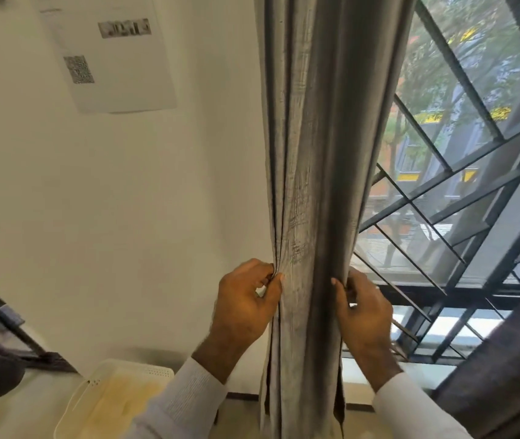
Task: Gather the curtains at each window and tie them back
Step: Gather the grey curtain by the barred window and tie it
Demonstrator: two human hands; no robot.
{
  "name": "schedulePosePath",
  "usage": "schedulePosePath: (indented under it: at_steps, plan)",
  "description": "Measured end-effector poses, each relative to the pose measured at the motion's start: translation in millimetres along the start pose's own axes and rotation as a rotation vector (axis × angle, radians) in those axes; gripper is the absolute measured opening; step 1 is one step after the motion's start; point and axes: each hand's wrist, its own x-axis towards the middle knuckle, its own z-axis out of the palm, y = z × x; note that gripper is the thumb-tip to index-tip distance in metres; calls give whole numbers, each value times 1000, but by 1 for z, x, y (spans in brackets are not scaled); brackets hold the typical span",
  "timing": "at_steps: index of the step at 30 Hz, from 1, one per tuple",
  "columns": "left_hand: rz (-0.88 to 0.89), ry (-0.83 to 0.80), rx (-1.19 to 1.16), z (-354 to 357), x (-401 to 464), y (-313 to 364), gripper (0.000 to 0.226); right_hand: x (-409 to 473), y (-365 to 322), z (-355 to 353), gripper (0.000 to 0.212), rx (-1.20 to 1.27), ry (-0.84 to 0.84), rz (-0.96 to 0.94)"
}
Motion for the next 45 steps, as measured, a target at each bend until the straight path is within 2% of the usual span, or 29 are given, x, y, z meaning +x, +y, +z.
schedulePosePath:
  at_steps: [3,5,8,15,19,21,25,28,30,34,41,45]
  plan:
    - [-39,-7,-23,1,-1,-3,11,-22,-6,7,12,-35,38,-182]
    - [-30,-31,-47,2,0,-1,9,-31,-5,15,26,-78,-56,-282]
    - [-22,-82,-79,5,-1,5,6,-39,-11,26,42,-76,-211,-336]
    - [21,-83,-22,7,-2,9,5,-29,-29,20,26,80,-248,-216]
    - [18,-73,26,4,-4,3,3,-21,-31,12,24,465,-260,37]
    - [10,-52,52,5,-5,-1,5,-18,-36,6,25,563,-222,83]
    - [-5,-24,42,9,-7,-4,5,-10,-45,3,25,492,-186,15]
    - [-42,-18,4,13,-7,-2,15,-6,-44,7,26,532,-167,77]
    - [-41,-43,-19,17,-5,-2,16,-3,-44,9,26,533,-204,122]
    - [-59,-92,-60,20,2,-6,20,-2,-42,16,20,485,-262,98]
    - [-38,-42,111,11,-1,3,8,-4,-41,8,18,540,-287,92]
    - [-102,-116,48,12,-2,0,14,0,-41,16,11,362,-276,-7]
